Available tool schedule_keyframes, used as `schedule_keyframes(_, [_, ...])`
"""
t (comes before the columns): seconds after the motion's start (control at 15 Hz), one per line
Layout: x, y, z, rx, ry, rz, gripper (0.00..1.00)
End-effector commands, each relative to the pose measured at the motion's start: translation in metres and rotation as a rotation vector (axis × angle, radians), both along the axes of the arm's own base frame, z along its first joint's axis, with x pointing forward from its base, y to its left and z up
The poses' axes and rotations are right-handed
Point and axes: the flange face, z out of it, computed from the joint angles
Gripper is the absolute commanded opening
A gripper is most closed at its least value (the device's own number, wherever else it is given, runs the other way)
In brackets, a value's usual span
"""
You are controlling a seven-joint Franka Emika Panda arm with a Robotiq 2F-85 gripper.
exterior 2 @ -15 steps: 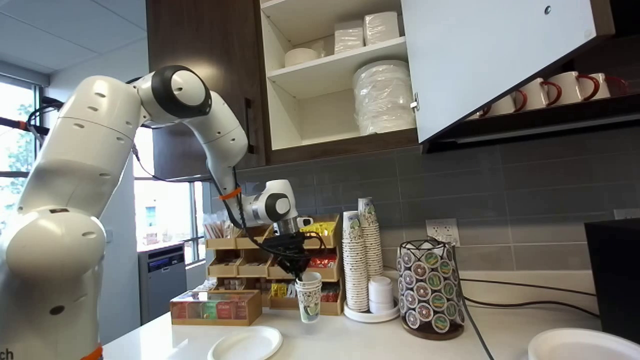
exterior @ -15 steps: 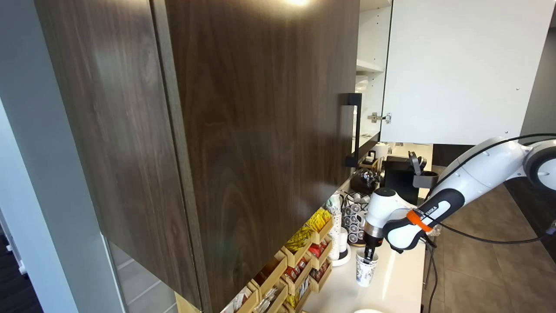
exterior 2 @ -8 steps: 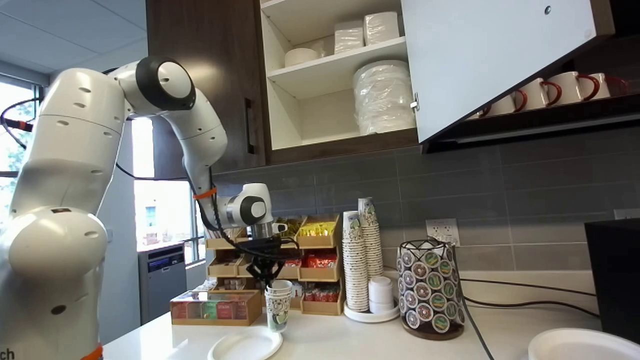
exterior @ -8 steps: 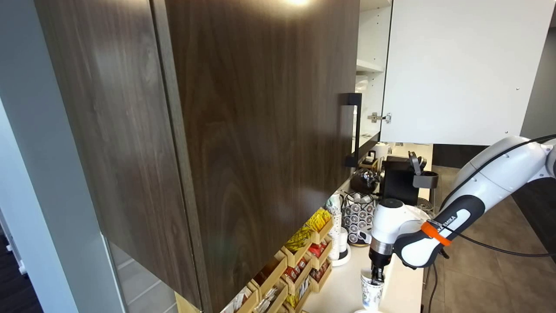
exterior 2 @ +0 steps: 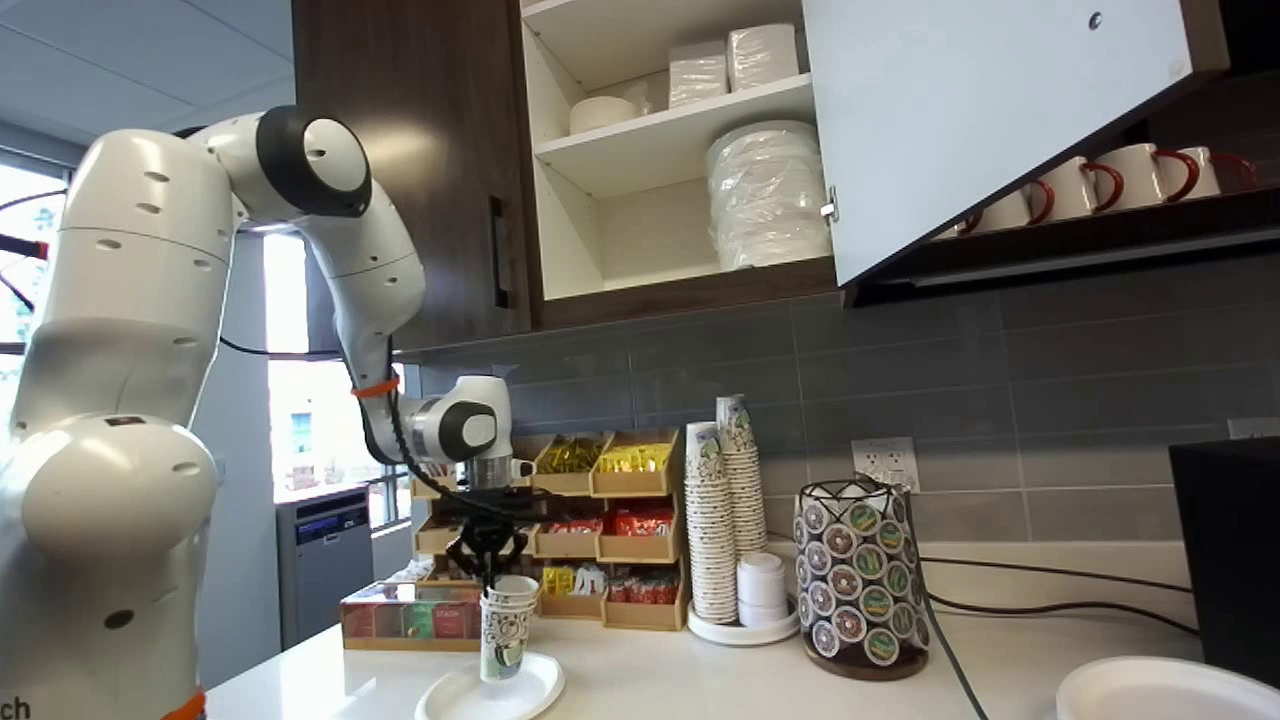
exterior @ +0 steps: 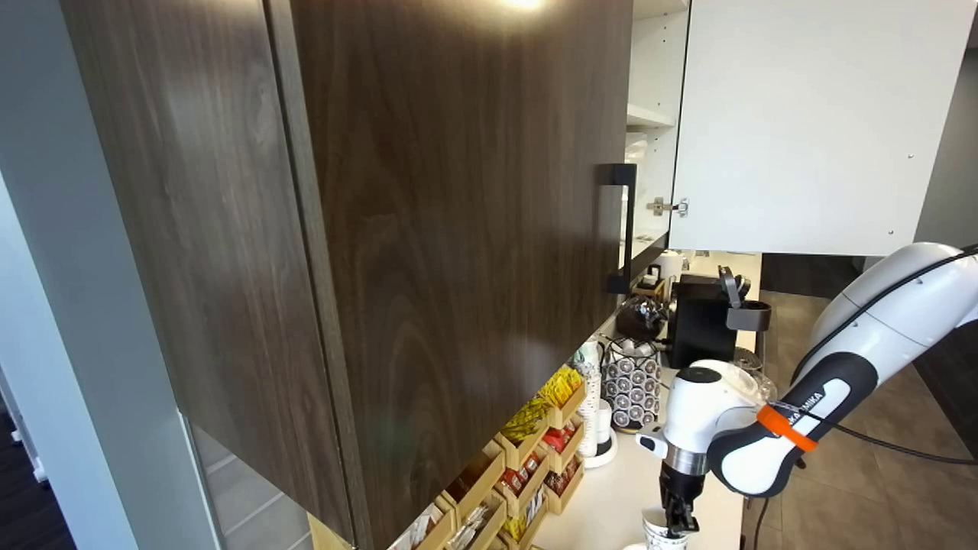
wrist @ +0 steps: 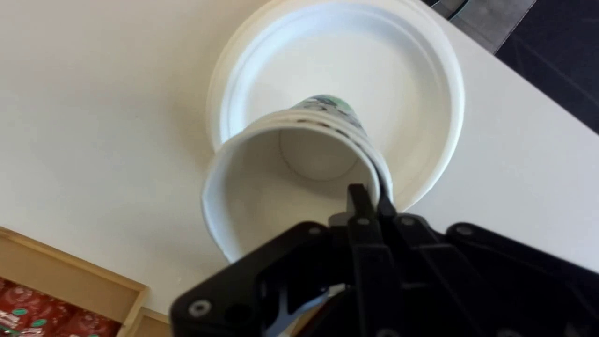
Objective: Put the cups together, the place them on the plate
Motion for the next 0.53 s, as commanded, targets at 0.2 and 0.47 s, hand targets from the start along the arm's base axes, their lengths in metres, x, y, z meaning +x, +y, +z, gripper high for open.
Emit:
schedule_keyframes(0.2, [-0.0176,0.0055,-0.0084,0.009,0.021,0.094,0.03])
schedule_keyframes(0.47, [-0.0170,0.0028,-0.0132,-0.001,0.026,0.079,0.03])
